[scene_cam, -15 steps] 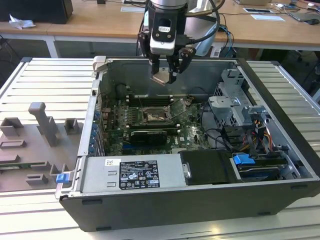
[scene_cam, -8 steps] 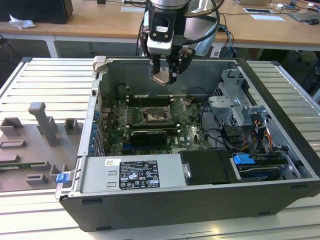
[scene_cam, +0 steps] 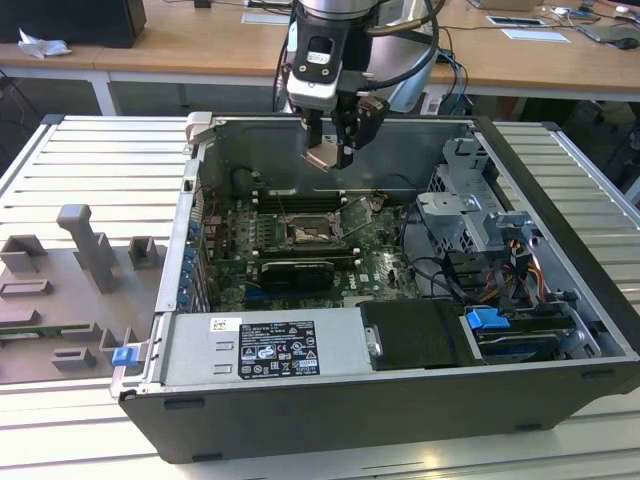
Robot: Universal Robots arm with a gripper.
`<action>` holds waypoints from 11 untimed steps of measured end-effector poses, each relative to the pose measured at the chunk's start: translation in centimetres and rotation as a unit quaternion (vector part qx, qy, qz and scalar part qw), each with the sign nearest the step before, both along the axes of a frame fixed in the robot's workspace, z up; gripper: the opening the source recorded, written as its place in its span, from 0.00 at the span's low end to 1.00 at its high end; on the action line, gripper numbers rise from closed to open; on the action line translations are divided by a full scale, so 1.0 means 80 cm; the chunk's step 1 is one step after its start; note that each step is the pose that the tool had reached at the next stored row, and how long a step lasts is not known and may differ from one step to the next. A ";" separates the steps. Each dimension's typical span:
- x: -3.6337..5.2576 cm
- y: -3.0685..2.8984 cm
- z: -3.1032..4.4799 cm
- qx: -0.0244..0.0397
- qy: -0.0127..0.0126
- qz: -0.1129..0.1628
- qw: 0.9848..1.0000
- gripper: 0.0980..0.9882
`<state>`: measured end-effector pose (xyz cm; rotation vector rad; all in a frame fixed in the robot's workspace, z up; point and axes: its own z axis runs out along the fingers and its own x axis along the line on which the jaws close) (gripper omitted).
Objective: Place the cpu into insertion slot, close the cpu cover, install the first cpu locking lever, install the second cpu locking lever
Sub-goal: 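Place the cpu into insertion slot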
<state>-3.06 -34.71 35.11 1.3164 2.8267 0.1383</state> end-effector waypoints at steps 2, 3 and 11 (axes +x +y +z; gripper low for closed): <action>0.000 0.0000 -0.0001 0.000 0.000 -0.007 1.000 0.50; 0.000 0.0000 -0.0002 0.000 0.000 -0.012 1.000 0.50; 0.000 0.0000 -0.0007 0.000 0.000 -0.043 0.999 0.50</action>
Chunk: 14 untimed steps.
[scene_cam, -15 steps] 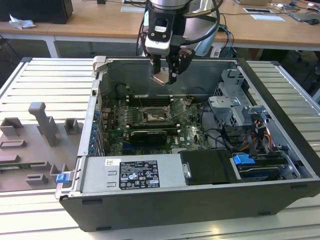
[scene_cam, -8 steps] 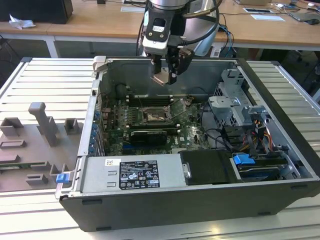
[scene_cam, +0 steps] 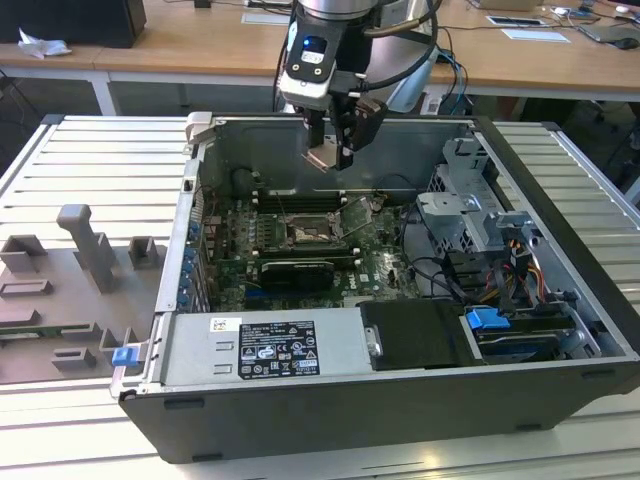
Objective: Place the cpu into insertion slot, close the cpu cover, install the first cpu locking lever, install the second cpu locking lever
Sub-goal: 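Place the cpu into insertion slot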
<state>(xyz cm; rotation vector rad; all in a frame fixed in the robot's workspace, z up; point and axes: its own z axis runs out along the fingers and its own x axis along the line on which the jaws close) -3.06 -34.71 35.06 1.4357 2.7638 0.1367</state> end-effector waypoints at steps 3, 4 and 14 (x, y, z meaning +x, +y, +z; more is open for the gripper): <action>-0.001 0.0000 -0.0004 0.000 0.000 -0.022 1.000 0.50; -0.001 0.0000 -0.0005 0.000 0.000 -0.026 1.000 0.50; -0.003 0.0000 -0.0007 0.000 0.000 -0.058 0.998 0.50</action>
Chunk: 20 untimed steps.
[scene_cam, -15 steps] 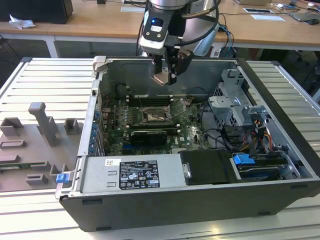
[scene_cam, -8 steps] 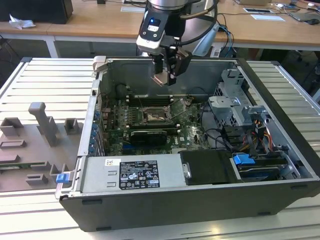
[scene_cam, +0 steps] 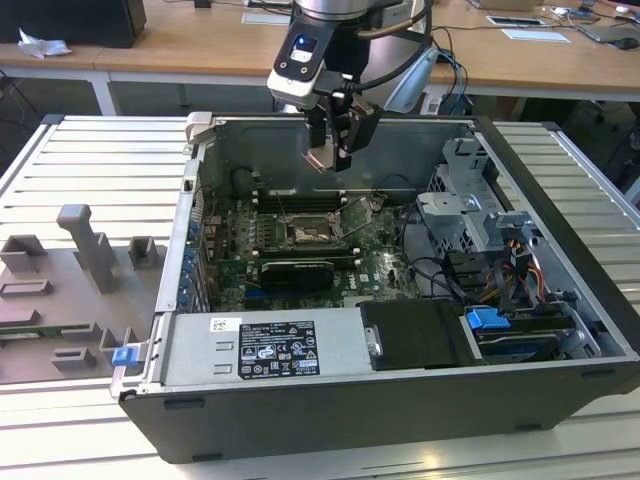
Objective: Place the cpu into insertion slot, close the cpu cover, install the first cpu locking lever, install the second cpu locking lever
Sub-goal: 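Place the cpu into insertion slot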
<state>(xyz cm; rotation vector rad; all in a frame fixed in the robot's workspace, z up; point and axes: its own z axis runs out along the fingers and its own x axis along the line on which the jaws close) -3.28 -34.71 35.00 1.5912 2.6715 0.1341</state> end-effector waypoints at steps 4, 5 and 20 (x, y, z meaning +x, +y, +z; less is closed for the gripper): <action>0.000 0.0000 -0.0001 0.000 0.000 -0.015 1.000 0.50; 0.000 0.0000 -0.0001 0.000 0.000 -0.017 1.000 0.50; 0.000 0.0000 -0.0005 0.000 0.000 -0.041 0.999 0.50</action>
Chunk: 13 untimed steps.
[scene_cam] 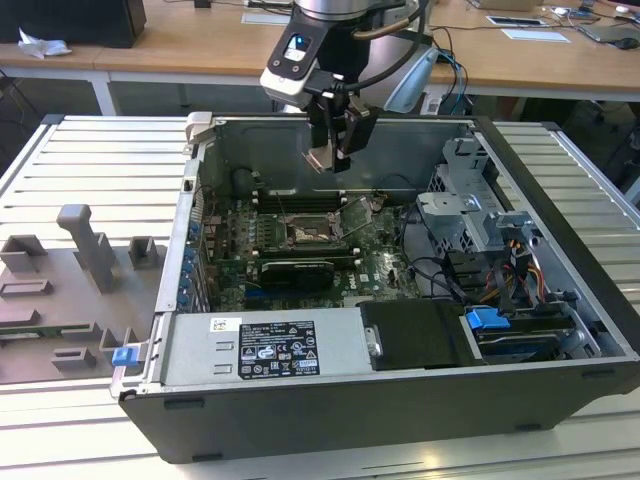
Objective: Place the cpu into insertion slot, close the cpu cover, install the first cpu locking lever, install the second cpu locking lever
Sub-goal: 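Place the cpu into insertion slot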
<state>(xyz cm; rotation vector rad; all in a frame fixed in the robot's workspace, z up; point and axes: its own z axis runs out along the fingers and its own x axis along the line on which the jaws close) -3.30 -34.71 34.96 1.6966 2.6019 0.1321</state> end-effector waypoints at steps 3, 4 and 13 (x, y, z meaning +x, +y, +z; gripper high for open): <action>0.000 0.0000 -0.0001 0.000 0.000 -0.004 1.000 0.50; 0.000 0.0000 -0.0001 0.000 0.000 -0.005 1.000 0.50; 0.000 0.0000 -0.0005 0.000 0.000 -0.018 1.000 0.50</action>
